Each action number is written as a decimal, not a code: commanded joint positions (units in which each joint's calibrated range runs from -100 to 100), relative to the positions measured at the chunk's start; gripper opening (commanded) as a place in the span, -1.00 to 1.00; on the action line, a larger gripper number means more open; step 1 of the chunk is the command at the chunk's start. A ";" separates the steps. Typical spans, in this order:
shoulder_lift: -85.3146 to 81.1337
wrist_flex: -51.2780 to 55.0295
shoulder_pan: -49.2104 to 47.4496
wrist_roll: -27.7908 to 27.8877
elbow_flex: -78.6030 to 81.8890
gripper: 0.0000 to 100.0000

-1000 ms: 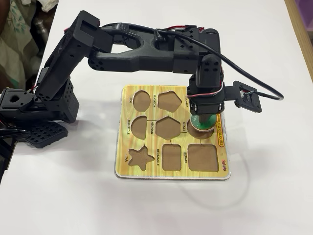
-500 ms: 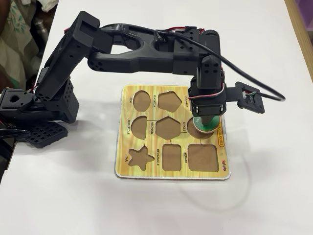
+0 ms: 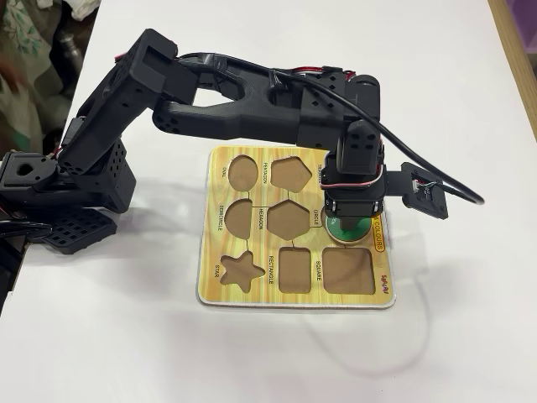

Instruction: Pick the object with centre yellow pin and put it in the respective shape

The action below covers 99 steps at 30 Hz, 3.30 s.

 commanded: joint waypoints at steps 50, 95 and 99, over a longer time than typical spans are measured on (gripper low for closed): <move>-1.81 -0.67 -4.51 -0.50 1.26 -0.98; -1.90 -6.20 -5.39 -1.34 1.80 -0.66; -5.33 -5.59 -5.39 -1.34 2.43 -0.66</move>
